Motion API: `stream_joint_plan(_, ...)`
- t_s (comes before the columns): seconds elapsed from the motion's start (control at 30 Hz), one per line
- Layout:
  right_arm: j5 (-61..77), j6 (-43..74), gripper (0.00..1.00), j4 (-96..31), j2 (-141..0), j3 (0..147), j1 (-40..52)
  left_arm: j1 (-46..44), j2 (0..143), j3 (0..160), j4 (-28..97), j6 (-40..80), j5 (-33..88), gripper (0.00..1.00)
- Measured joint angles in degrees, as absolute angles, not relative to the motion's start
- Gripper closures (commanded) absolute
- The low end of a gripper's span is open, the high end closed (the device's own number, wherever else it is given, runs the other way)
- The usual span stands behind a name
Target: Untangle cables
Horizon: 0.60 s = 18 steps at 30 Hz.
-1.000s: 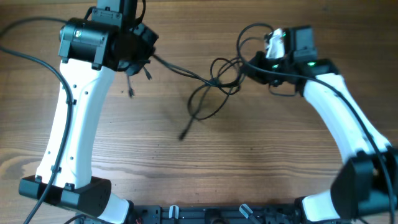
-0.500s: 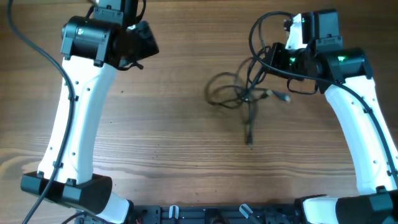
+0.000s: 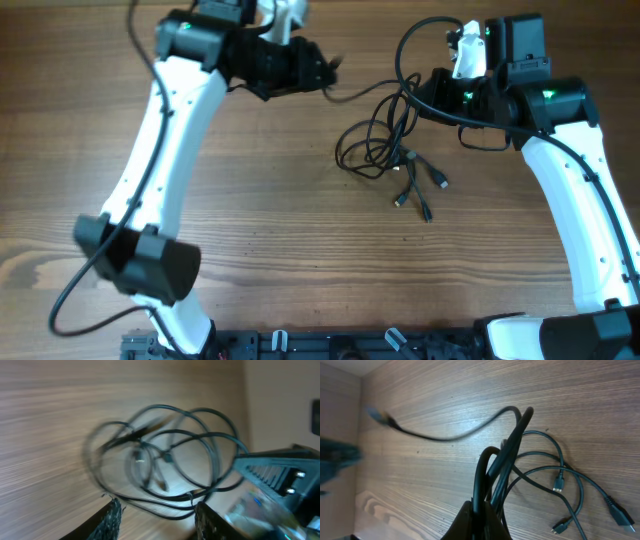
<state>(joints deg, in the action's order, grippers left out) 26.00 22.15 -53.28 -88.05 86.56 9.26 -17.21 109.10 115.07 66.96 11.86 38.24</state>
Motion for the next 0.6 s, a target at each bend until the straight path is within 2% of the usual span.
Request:
stream_joint_plan(0.23, 27.9, 22.2, 0.96, -53.2, -88.1, 86.6, 9.1, -19.2, 111.6, 115.0, 62.8, 10.5, 49.9, 0.47)
stream_joint_plan(0.6, 39.0, 22.4, 0.96, -49.2, -88.8, 86.6, 2.7, -22.0, 111.6, 115.0, 62.8, 5.1, 56.6, 0.46)
